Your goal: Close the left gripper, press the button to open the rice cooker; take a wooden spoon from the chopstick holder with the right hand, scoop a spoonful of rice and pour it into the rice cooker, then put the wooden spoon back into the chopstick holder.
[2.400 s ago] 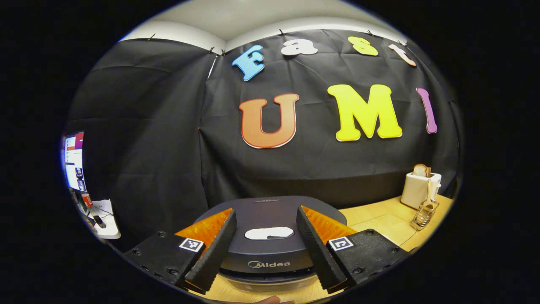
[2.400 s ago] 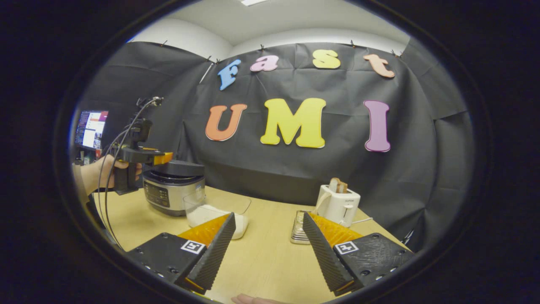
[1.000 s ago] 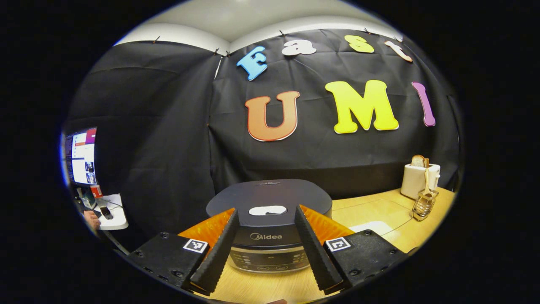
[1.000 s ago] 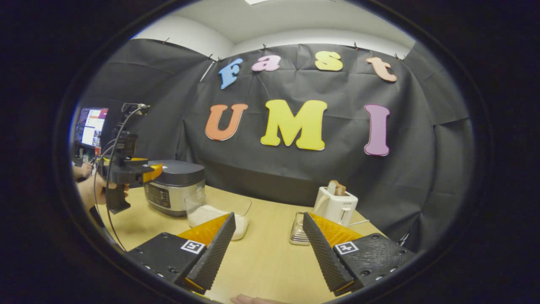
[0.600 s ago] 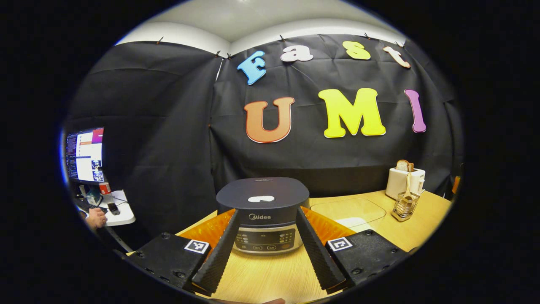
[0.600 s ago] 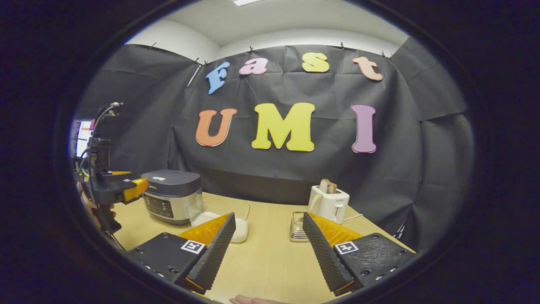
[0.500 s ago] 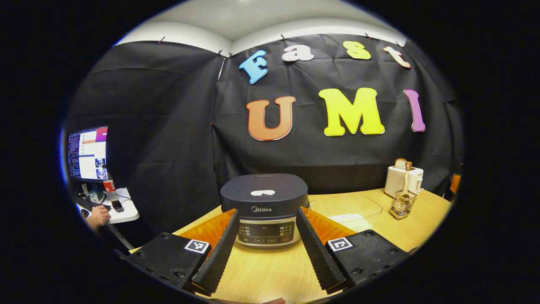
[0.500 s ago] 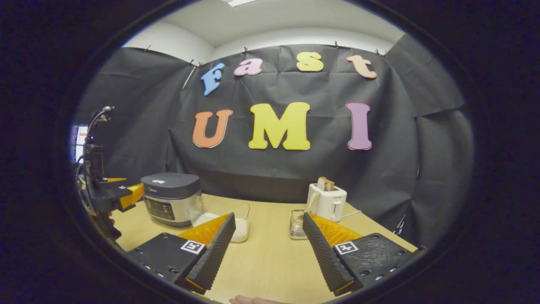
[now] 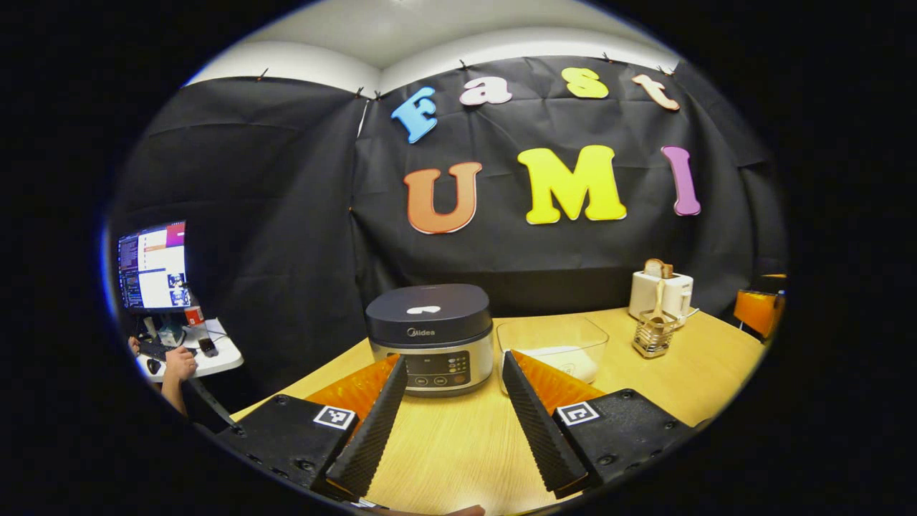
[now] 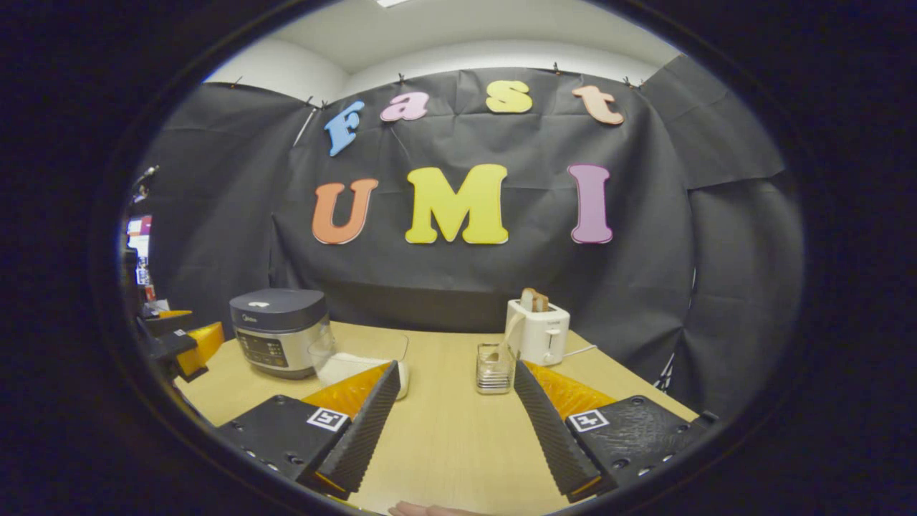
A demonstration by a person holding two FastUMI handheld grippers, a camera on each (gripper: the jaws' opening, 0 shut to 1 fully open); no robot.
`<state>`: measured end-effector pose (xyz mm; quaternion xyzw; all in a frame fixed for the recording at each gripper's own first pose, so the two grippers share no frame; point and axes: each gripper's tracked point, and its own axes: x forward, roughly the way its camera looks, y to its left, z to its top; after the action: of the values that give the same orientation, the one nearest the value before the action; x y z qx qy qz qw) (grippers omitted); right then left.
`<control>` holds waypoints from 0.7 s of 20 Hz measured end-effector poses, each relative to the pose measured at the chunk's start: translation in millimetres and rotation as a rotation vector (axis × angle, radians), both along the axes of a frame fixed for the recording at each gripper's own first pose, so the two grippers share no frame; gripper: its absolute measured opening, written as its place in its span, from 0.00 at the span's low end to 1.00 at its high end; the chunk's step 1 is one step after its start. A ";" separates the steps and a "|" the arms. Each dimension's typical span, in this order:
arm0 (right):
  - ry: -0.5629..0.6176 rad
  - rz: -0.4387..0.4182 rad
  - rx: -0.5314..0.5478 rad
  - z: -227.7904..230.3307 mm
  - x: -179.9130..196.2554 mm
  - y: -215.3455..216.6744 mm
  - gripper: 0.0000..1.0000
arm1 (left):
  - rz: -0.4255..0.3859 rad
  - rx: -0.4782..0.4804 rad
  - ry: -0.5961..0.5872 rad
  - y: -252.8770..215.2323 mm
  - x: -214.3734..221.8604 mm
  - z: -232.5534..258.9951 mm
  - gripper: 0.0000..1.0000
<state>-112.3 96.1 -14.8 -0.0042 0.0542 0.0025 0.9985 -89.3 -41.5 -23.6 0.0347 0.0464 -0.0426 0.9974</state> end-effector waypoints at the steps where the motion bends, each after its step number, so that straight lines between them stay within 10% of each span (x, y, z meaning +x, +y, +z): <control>1: 0.008 0.016 0.008 -2.2 -0.6 4.7 0.96 | -0.003 0.000 0.000 -0.6 -6.8 2.4 0.86; 14: -0.011 0.086 -0.034 -5.9 -11.7 16.8 0.96 | -0.040 -0.021 -0.003 -15.4 -21.6 4.9 0.86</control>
<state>-124.0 112.9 -20.7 -0.0234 0.0487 0.0447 0.9975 -110.8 -56.9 -18.6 0.0252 0.0438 -0.0632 0.9967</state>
